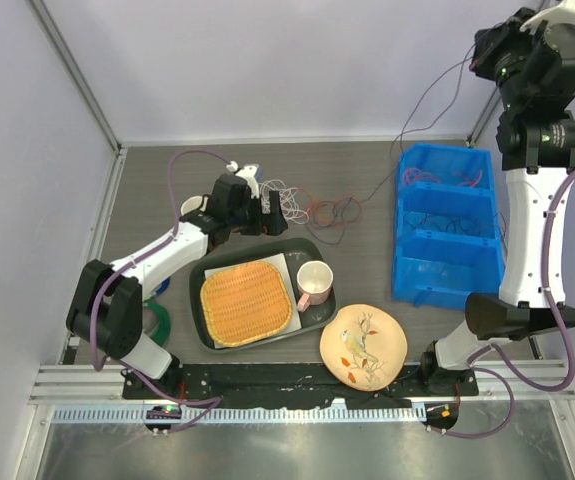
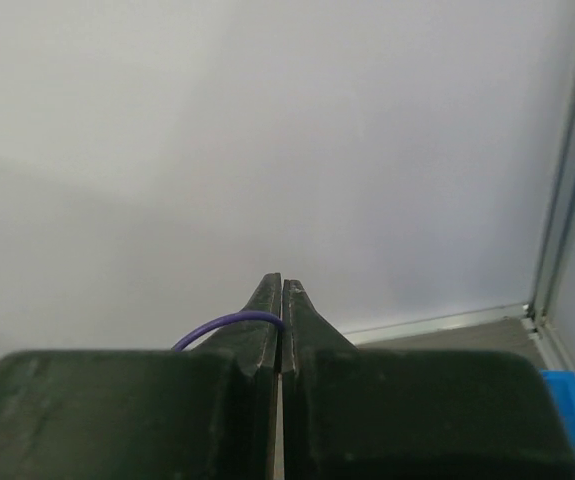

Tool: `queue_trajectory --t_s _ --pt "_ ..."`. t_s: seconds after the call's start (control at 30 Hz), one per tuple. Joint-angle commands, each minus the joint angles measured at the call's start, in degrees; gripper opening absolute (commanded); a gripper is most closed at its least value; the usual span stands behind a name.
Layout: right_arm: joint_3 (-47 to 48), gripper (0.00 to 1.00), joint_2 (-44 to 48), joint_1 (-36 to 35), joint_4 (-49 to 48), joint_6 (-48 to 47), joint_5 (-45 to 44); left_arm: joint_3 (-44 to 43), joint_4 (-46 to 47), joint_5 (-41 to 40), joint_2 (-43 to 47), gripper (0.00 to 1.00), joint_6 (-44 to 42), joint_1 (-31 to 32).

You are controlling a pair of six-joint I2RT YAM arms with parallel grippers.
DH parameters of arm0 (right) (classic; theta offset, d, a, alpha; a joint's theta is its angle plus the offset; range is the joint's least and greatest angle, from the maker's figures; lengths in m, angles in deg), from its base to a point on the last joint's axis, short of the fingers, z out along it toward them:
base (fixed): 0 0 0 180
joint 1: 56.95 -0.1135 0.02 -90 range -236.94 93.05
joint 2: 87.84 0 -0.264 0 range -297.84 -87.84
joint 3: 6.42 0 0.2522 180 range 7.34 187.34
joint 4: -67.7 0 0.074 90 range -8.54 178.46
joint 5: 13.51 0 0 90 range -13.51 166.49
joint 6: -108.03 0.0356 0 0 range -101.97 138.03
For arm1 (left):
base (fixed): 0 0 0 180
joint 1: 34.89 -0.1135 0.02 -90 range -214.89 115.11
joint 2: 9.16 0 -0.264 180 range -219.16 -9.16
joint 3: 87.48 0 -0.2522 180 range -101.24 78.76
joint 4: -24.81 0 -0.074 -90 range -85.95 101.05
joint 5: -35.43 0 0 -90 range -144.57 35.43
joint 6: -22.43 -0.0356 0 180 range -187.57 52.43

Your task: Untangle the cables

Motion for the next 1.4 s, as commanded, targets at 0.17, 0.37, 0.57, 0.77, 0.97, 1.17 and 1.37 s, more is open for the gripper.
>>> queue_trajectory --t_s 0.17,0.37,0.57,0.77,0.97,1.17,1.37 --pt "9.6 0.01 0.5 0.9 -3.0 -5.6 -2.3 -3.4 4.3 8.5 -0.3 1.00 -4.1 0.1" --pt "6.5 0.01 5.2 0.9 -9.4 -1.9 6.0 -5.8 4.4 14.0 -1.4 1.00 -4.8 0.3" --pt "-4.6 0.01 8.4 0.9 -11.6 -6.7 -1.7 -4.0 3.9 13.1 -0.8 1.00 -3.5 0.2" --pt "-17.6 0.01 11.1 0.9 -14.2 -8.2 -11.9 -2.3 2.2 9.6 1.7 1.00 -3.5 0.2" --pt "-31.2 0.01 15.4 0.9 -17.6 -7.9 -24.2 -1.2 1.5 7.3 3.2 1.00 -3.5 0.1" --pt "-40.7 0.01 17.5 1.2 -18.0 -8.8 -36.1 -0.5 1.9 6.3 3.8 1.00 -3.6 0.2" --pt "-44.0 0.01 12.8 1.6 -18.2 -9.0 -43.5 -0.1 1.8 6.0 3.8 1.00 -3.4 0.2"
